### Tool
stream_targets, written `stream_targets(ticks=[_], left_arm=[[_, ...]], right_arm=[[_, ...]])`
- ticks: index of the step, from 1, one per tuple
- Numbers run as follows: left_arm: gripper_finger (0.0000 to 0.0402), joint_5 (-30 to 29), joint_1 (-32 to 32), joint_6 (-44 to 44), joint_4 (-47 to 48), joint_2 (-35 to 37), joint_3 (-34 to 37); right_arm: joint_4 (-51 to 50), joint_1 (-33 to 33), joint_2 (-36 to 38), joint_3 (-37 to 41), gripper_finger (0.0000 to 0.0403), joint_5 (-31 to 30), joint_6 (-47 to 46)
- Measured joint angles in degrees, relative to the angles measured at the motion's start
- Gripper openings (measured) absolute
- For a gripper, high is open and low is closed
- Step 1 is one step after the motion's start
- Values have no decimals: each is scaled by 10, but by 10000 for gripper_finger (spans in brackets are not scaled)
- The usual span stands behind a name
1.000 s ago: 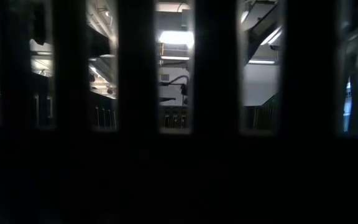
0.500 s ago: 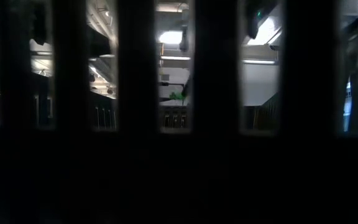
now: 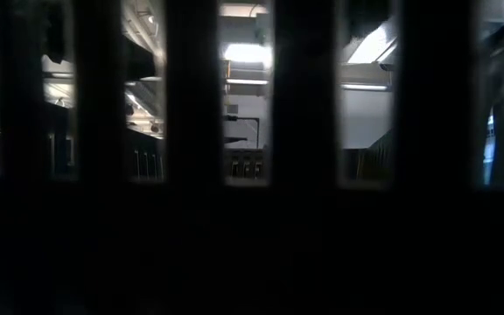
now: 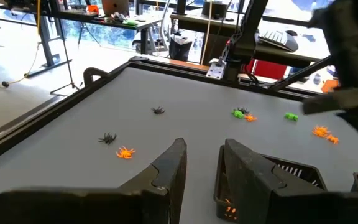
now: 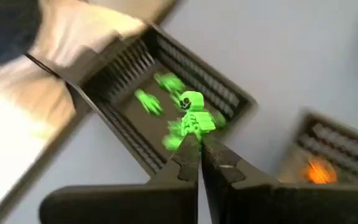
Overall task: Sort Halloween decoration
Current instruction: Put the green toy skeleton into the bottom black basket, then put the orange spider toy into the top right black basket
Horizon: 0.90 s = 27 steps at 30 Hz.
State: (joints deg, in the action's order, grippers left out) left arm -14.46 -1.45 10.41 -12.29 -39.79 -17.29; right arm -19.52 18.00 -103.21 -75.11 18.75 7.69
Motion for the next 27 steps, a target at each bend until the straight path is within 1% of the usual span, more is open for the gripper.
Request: stream_targets(ticks=[3, 6, 11, 14, 16, 20, 24, 27], left_arm=[[102, 0, 0, 2, 0, 0, 0], [102, 0, 0, 9, 0, 0, 0], [102, 0, -2, 12, 0, 0, 0], [102, 0, -5, 12, 1, 0, 0], [102, 0, -5, 12, 1, 0, 0], [102, 0, -5, 12, 2, 0, 0], [102, 0, -5, 12, 3, 0, 0], [102, 0, -5, 12, 3, 0, 0]], right_arm=[[20, 18, -6, 0, 8, 2, -2], [29, 24, -10, 0, 28, 4, -2], [28, 22, -12, 0, 98, -4, -3], [25, 18, -12, 0, 137, -29, -3], [18, 10, -12, 0, 154, -46, -3], [-54, -27, -12, 0, 168, -87, -14], [-125, -66, -12, 2, 169, -85, -53], [-167, -71, -12, 7, 169, -81, -78]])
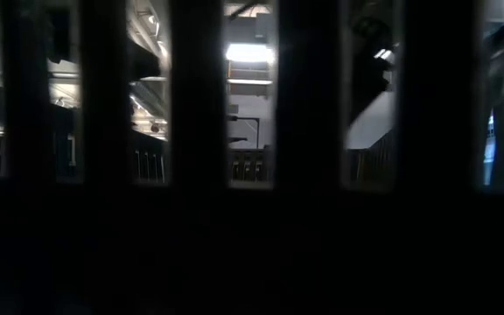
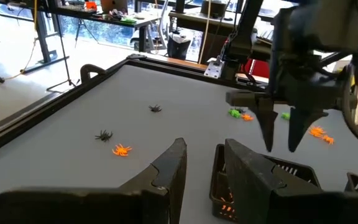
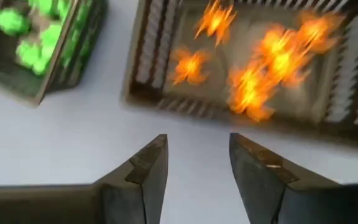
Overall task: Sort Halloween decoration
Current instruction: Put the orange spider toy into the top right black basket
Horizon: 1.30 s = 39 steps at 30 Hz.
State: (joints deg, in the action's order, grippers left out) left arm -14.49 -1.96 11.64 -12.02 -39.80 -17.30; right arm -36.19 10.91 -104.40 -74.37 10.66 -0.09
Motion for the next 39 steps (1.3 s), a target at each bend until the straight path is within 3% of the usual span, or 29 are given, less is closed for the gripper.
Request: stream_targets(ticks=[10, 15, 22, 29, 39], left_arm=[[102, -28, 0, 2, -10, -3, 0], [102, -26, -9, 3, -44, -31, -1], [102, -26, -49, 4, -148, -120, 0], [102, -28, -89, 4, -274, -226, 0], [102, -44, -116, 3, -414, -335, 0]], right_arm=[[-58, 97, 29, 8, 169, -30, -81], [-54, 145, 71, 54, 169, -96, -176], [-28, 237, 133, 142, 169, -157, -380], [-21, 349, 128, 169, 169, -157, -563], [-28, 440, 125, 169, 169, -231, -713]])
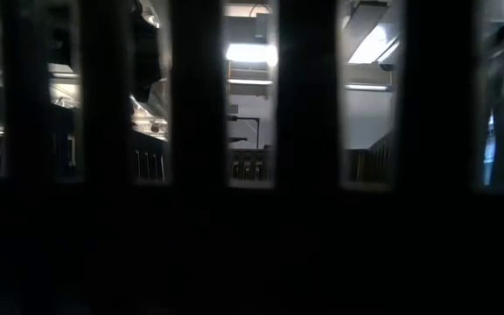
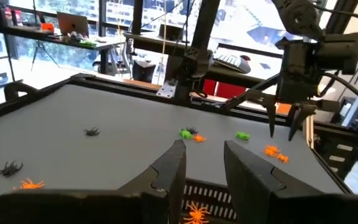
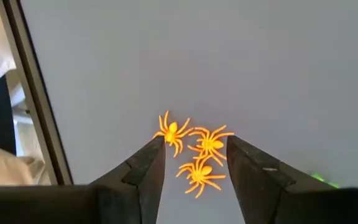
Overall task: Sort Halloween decoration
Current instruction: Put the orange spider toy into the top right black basket
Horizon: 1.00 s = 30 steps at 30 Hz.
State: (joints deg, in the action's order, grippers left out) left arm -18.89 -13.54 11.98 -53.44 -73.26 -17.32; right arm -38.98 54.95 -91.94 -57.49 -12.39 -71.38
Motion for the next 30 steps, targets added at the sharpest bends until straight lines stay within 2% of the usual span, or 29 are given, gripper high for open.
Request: stream_targets(ticks=[7, 15, 21, 25, 30], left_arm=[[102, 0, 0, 15, 0, -4, 0], [102, 1, -4, 15, 0, -4, 0], [102, -1, 0, 14, 0, -4, 0], [102, -1, 6, 14, -1, -4, 0], [102, -1, 6, 14, -2, -4, 0]], right_arm=[[0, 17, -21, 3, 169, -11, -34], [0, 17, -79, 3, 169, 19, -36], [-13, 17, -94, 1, 168, 9, -53], [-36, 17, -94, 1, 139, -7, -56], [-48, 12, -94, 2, 74, -17, -35]])
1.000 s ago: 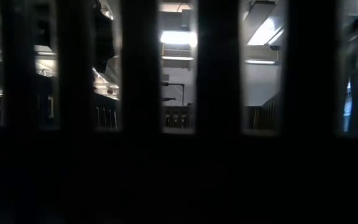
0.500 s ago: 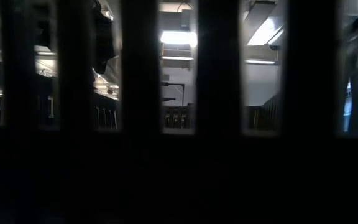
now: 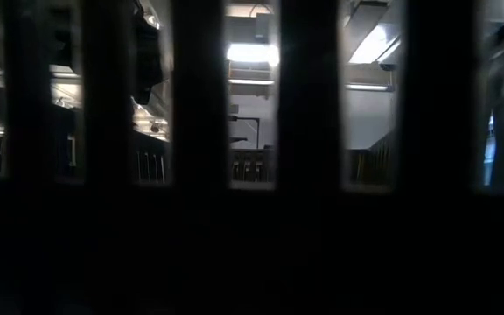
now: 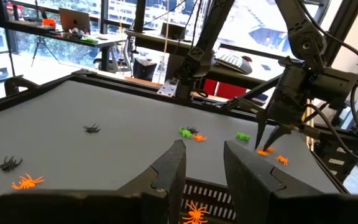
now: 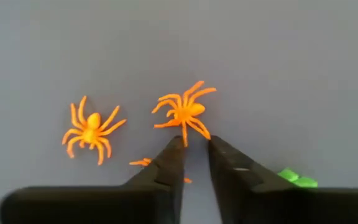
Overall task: Sort Halloween decoration
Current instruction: Put the orange spider toy into the top right black basket
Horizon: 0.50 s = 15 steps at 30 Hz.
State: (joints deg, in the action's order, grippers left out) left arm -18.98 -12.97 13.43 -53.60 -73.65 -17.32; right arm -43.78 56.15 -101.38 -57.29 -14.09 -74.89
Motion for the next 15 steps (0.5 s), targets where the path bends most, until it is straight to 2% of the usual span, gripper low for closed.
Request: stream_targets(ticks=[5, 15], left_arm=[[102, 0, 0, 8, 0, 0, 0], [102, -1, -16, 16, 3, 0, 0]], right_arm=[[-5, -12, 0, 1, 8, -11, 31], [-46, -44, 17, 2, 4, -61, 65]])
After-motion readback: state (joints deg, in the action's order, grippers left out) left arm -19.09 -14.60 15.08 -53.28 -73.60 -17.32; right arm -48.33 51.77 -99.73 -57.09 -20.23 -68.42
